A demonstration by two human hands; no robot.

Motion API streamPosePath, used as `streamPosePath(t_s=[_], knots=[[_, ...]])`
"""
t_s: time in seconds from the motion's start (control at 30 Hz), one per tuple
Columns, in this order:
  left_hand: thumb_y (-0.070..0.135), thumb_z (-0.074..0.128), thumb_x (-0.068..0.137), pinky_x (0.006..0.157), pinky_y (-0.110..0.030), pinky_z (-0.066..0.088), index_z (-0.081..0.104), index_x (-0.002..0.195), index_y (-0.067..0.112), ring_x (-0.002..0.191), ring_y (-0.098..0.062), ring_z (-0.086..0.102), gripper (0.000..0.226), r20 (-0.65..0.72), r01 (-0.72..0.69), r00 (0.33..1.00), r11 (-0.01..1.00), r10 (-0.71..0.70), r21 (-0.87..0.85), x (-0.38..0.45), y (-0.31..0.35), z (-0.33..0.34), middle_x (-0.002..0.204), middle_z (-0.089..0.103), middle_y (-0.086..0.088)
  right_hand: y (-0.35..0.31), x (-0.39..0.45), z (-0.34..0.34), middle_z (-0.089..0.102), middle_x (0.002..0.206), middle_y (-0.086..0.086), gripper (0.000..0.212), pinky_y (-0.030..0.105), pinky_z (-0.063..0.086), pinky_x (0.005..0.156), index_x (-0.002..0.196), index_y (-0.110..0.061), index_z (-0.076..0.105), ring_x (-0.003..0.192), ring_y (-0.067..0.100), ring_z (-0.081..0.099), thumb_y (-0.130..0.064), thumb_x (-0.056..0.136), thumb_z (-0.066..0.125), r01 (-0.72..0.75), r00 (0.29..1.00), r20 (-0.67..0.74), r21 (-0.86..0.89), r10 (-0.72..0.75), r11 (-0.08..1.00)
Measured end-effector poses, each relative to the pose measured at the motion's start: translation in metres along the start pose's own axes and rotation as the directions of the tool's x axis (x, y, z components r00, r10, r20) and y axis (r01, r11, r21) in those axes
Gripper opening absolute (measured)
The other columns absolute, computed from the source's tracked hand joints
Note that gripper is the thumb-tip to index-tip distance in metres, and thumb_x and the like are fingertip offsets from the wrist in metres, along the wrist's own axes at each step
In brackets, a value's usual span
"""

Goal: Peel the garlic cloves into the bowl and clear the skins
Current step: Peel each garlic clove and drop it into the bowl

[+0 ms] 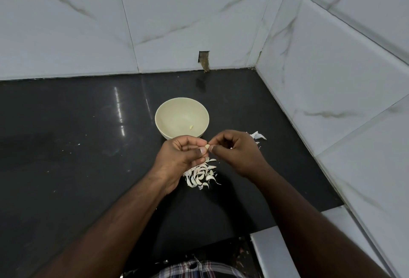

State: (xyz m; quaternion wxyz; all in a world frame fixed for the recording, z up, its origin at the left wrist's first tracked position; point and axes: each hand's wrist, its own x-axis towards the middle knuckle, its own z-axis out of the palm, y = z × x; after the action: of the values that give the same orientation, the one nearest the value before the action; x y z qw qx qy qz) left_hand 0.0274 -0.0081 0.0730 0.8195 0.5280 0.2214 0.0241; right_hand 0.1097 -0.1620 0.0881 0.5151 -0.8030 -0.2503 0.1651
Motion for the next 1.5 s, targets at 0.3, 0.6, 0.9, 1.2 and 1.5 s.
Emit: streamPosePath(t_s=[0.3, 0.6, 0.9, 1.2, 1.5], knots=[[-0.011, 0.066, 0.087, 0.070, -0.024, 0.061, 0.070, 0.099, 0.001, 0.073, -0.018, 0.073, 0.018, 0.027, -0.008, 1.000, 1.000, 0.007, 0.022, -0.002, -0.002, 0.002, 0.075, 0.073, -0.007, -0.004, -0.001, 0.003, 0.057, 0.061, -0.011, 0.011, 0.022, 0.039, 0.056, 0.075, -0.020, 0.062, 0.055, 0.002, 0.047, -0.015, 0.084, 0.064, 0.042, 0.999, 0.026, -0.241, -0.037, 0.970], [-0.006, 0.065, 0.089, 0.075, -0.026, 0.061, 0.073, 0.102, 0.005, 0.085, -0.020, 0.074, 0.019, 0.022, 0.030, 0.999, 0.996, -0.029, -0.085, -0.002, -0.001, -0.003, 0.093, 0.075, -0.010, 0.011, -0.004, -0.007, 0.062, 0.069, -0.006, 0.012, 0.035, 0.049, 0.065, 0.077, -0.020, 0.061, 0.062, 0.010, 0.057, -0.016, 0.088, 0.060, -0.054, 0.998, -0.028, -0.267, 0.048, 0.962], [0.001, 0.069, 0.089, 0.083, -0.031, 0.061, 0.070, 0.105, 0.003, 0.086, -0.019, 0.074, 0.016, 0.033, 0.062, 0.998, 0.997, -0.060, -0.056, 0.001, -0.003, -0.005, 0.099, 0.075, -0.014, 0.027, 0.000, -0.049, 0.072, 0.078, -0.012, 0.007, 0.027, 0.053, 0.071, 0.077, -0.024, 0.071, 0.071, 0.002, 0.065, -0.023, 0.084, 0.073, -0.202, 0.953, -0.286, -0.359, 0.099, 0.911], [0.005, 0.072, 0.087, 0.070, -0.021, 0.056, 0.073, 0.099, 0.008, 0.071, -0.008, 0.066, 0.012, 0.014, 0.041, 0.999, 0.999, -0.041, 0.027, 0.003, -0.006, -0.002, 0.078, 0.069, -0.002, 0.002, -0.009, -0.014, 0.075, 0.092, -0.013, 0.020, 0.012, 0.048, 0.076, 0.110, -0.025, 0.075, 0.082, -0.006, 0.066, -0.031, 0.091, 0.072, -0.096, 0.994, -0.063, -0.172, 0.086, 0.980], [-0.002, 0.068, 0.088, 0.069, -0.021, 0.057, 0.071, 0.098, 0.006, 0.073, -0.013, 0.069, 0.012, 0.022, 0.011, 1.000, 1.000, -0.011, 0.012, 0.001, -0.004, -0.003, 0.079, 0.071, -0.006, -0.001, -0.006, 0.001, 0.066, 0.068, 0.005, 0.009, 0.022, 0.047, 0.056, 0.085, -0.010, 0.072, 0.059, 0.007, 0.059, -0.009, 0.091, 0.066, -0.159, 0.987, 0.031, 0.069, 0.157, 0.985]])
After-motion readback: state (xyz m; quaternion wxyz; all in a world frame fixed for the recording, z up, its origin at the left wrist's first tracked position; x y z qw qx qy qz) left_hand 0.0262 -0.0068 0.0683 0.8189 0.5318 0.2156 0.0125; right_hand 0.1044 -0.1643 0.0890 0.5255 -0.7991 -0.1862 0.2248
